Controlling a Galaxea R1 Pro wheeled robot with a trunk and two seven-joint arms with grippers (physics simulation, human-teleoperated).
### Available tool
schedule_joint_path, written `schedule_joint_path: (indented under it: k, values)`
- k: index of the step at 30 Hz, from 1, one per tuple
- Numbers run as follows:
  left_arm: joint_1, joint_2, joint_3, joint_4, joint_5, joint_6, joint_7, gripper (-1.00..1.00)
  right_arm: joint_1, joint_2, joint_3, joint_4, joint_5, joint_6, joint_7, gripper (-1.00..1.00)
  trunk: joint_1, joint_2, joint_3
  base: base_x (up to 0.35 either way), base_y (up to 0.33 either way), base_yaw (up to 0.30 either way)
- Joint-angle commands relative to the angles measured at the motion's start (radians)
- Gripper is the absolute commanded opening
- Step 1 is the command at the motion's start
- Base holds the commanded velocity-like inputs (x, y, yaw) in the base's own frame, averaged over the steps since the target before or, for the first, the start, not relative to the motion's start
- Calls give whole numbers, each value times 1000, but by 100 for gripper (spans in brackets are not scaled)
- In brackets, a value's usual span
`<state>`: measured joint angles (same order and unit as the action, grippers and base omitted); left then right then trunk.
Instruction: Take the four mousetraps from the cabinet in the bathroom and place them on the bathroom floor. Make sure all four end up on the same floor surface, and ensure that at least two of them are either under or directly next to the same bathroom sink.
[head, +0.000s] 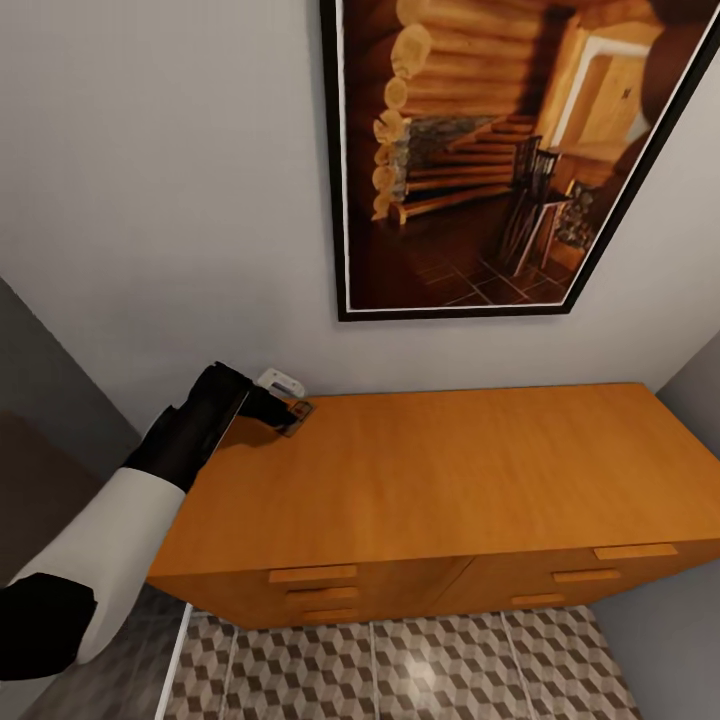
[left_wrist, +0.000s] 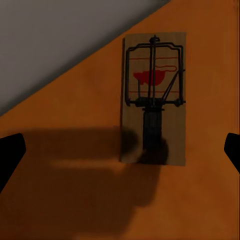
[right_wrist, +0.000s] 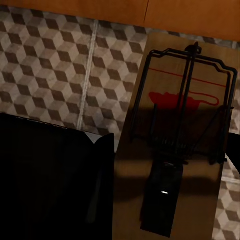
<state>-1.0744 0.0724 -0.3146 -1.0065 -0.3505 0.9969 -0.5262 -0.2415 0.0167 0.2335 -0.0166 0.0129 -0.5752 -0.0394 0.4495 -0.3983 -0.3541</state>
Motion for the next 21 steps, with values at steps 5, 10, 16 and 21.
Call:
schedule_joint_path:
  k: [5, 10, 16, 21]
  values:
    - [-1, -9, -4, 0, -11, 2, -9, 100, 0, 0, 4, 1, -1, -3, 1, -100, 1, -2, -2, 0, 0, 0]
    - [-1, -13, -4, 0, -10, 2, -9, 100, 0, 0, 4, 1, -1, -3, 1, -100, 1, -2, -2, 0, 0, 0]
    - [-1, -14, -4, 2, -9, 2, -9, 100, 0, 0, 4, 1, -1, -3, 0, -100, 1, -2, -2, 0, 0, 0]
    - [-1, -14, -4, 2, -9, 2, -10, 100, -1, 0, 4, 1, -1, -3, 0, -100, 1, -2, -2, 0, 0, 0]
